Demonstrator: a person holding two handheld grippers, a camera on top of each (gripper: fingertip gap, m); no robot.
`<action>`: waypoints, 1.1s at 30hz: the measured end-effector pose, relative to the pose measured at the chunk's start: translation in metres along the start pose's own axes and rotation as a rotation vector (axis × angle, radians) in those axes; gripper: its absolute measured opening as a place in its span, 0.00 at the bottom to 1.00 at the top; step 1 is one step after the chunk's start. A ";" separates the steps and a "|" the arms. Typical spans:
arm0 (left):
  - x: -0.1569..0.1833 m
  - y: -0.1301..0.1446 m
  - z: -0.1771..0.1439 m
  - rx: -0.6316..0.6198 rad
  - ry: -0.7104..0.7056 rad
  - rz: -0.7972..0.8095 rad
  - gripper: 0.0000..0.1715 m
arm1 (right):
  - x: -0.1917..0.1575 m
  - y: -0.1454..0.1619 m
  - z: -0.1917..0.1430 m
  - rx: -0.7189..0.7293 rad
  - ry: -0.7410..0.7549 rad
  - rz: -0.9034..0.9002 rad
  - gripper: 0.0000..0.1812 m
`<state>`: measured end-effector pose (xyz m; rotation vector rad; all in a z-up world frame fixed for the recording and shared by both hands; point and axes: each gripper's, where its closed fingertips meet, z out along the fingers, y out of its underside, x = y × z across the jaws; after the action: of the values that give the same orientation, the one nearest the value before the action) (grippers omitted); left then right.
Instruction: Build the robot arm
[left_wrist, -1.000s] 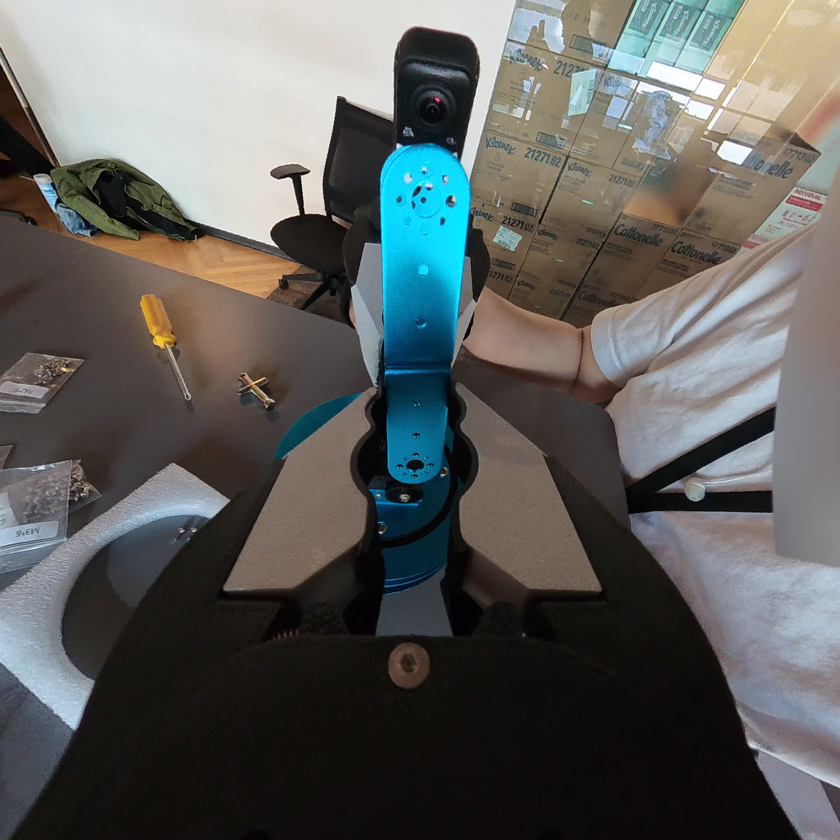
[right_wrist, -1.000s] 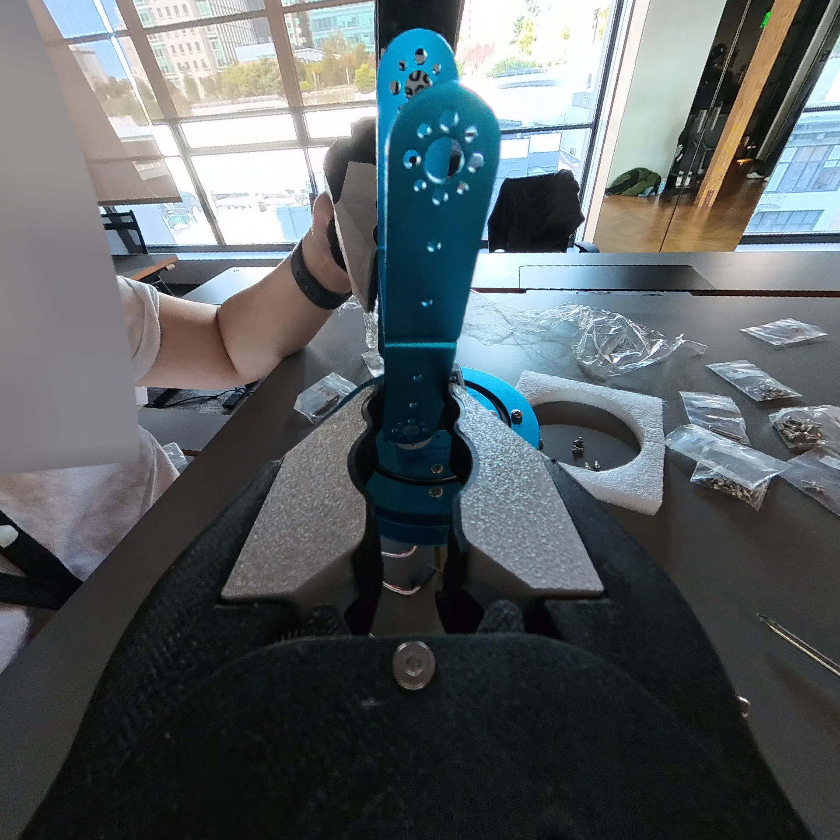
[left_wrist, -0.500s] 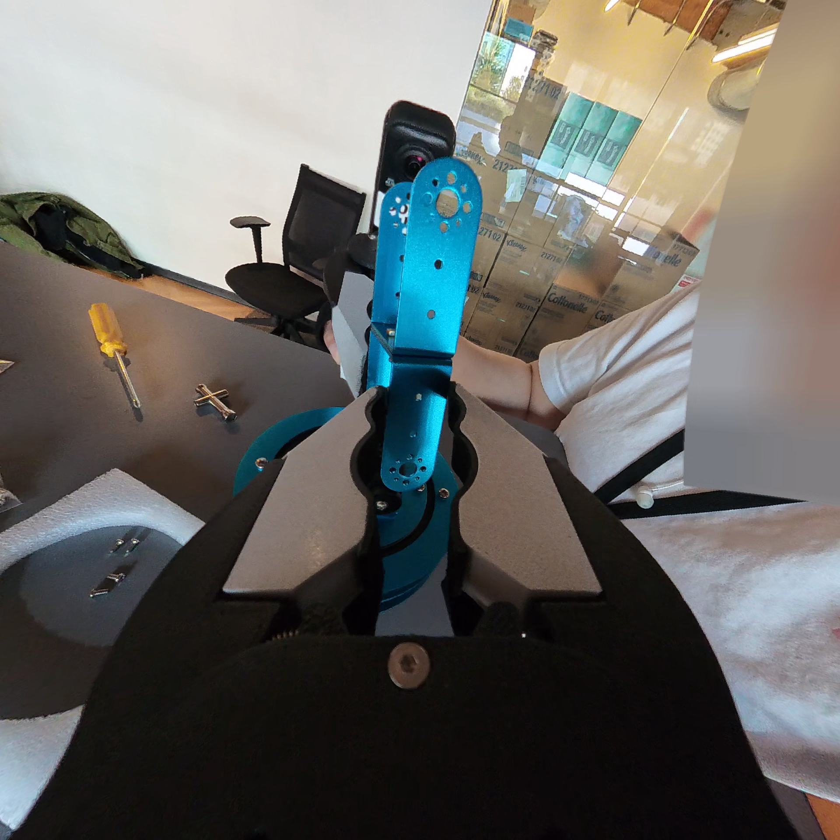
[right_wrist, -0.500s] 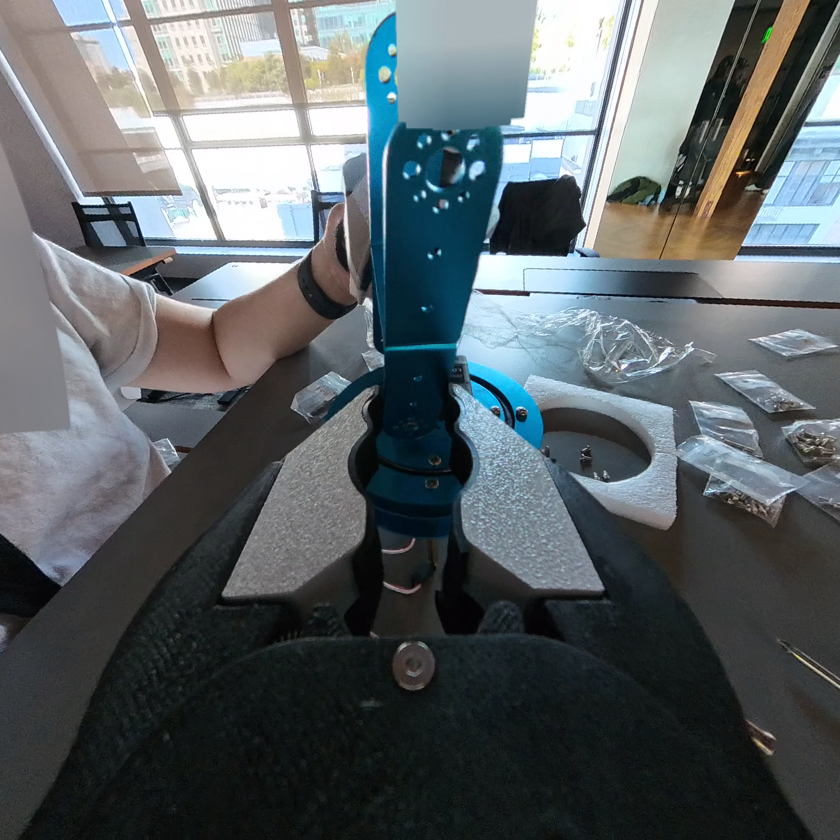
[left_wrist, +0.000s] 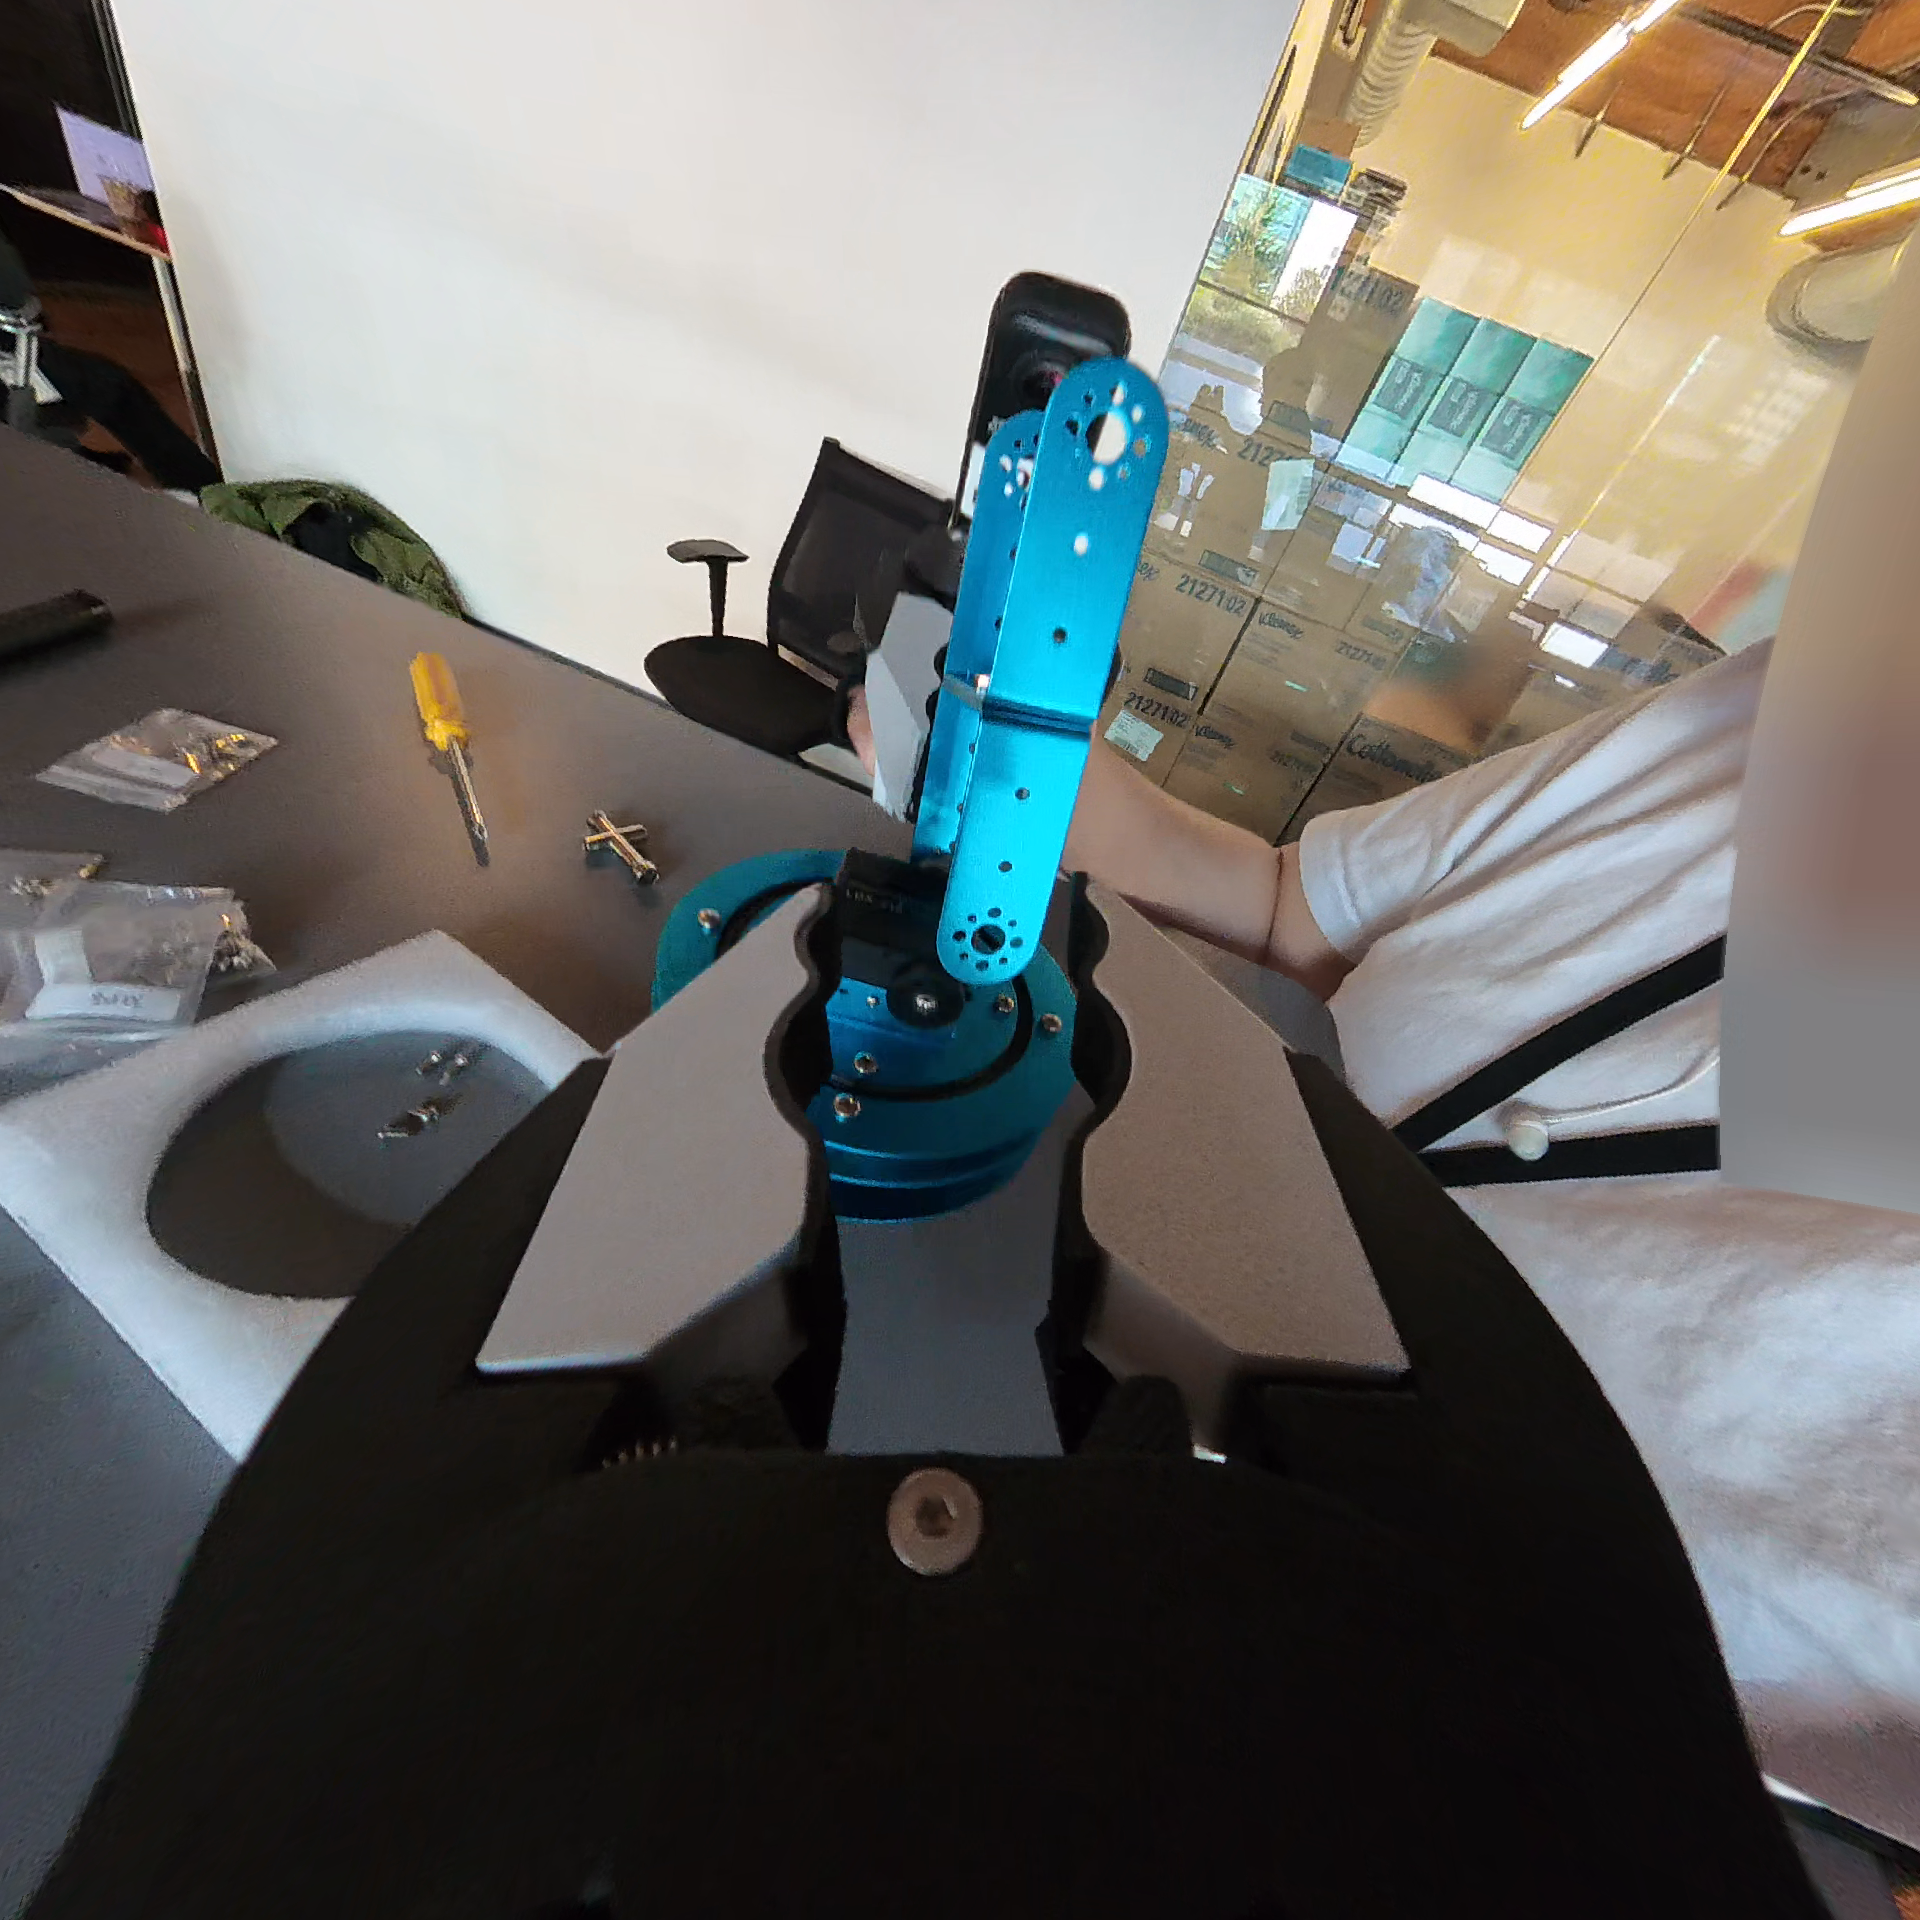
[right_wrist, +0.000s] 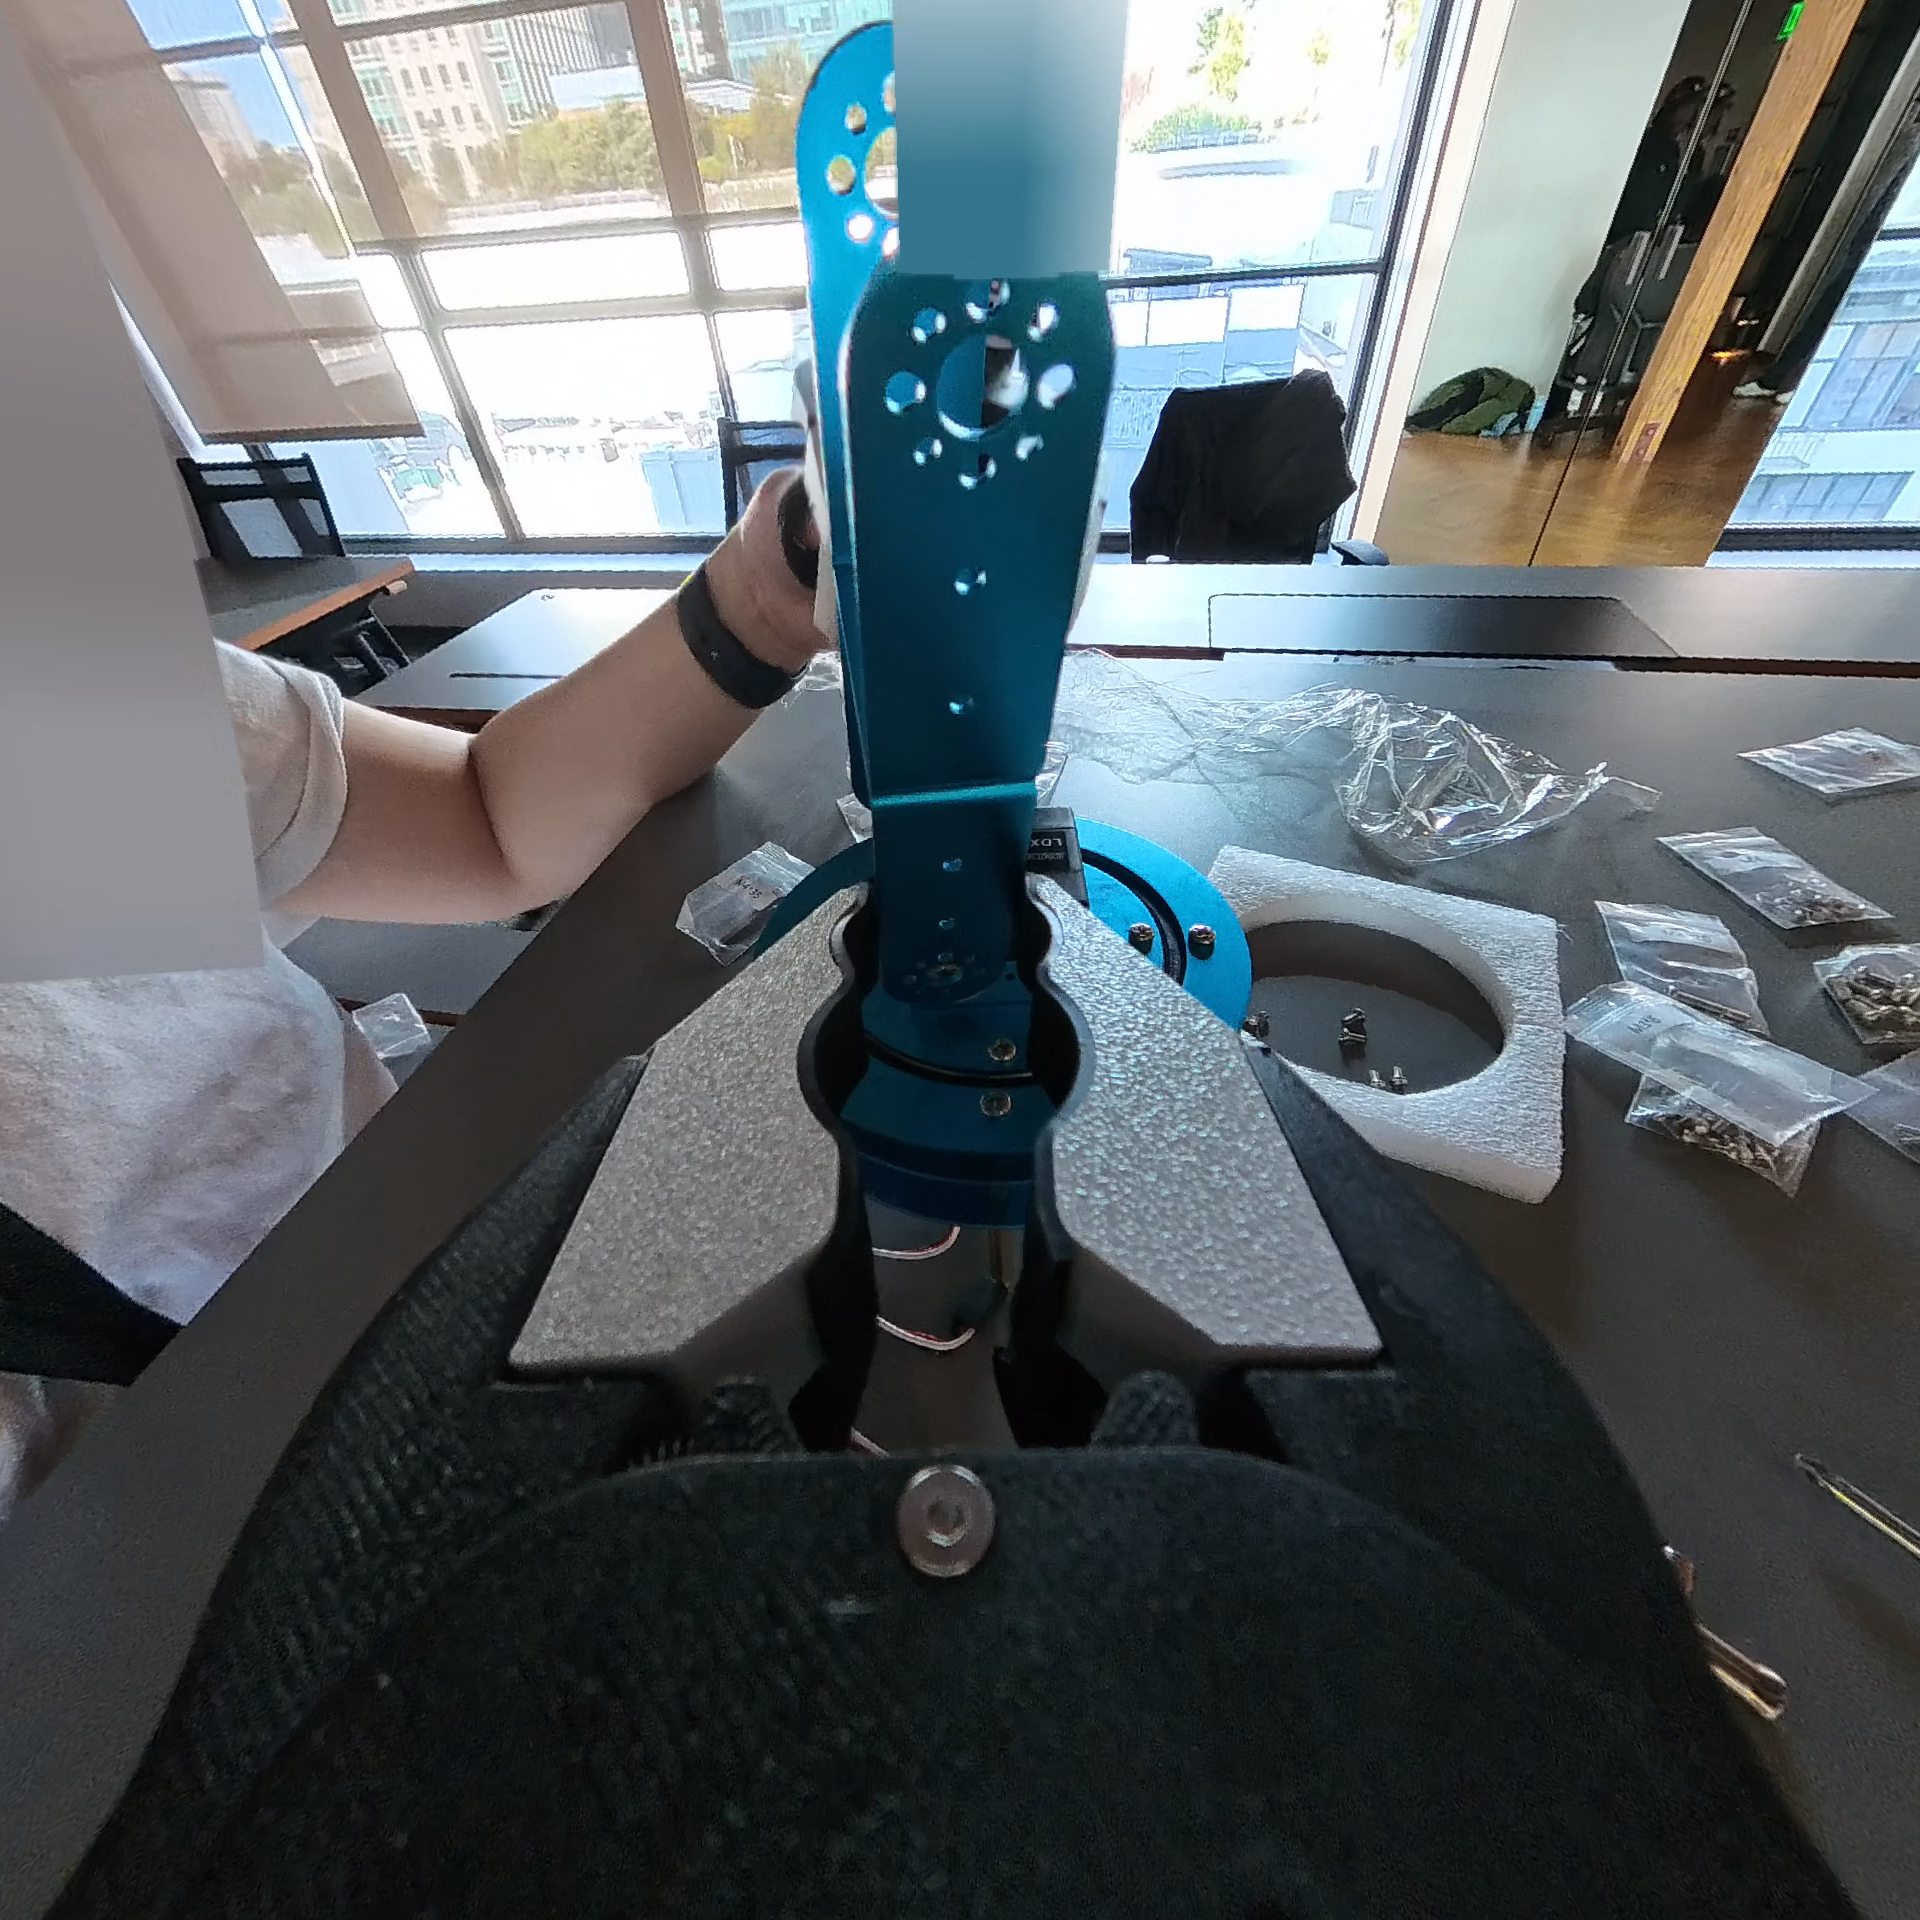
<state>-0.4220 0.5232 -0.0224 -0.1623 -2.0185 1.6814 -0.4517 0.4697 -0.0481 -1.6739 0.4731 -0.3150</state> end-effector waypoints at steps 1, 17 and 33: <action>0.000 0.005 0.002 -0.007 0.000 -0.004 0.25 | 0.000 0.000 0.000 -0.003 0.002 -0.003 0.14; 0.003 0.041 0.035 -0.038 -0.483 0.016 0.26 | -0.001 0.001 0.000 -0.050 0.043 -0.038 0.14; -0.002 0.037 0.033 0.074 -0.741 0.088 0.17 | -0.001 0.000 0.002 -0.073 0.055 -0.045 0.14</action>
<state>-0.4436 0.5017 -0.0619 0.4744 -2.4706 2.0704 -0.4519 0.4715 -0.0485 -1.7522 0.4933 -0.3818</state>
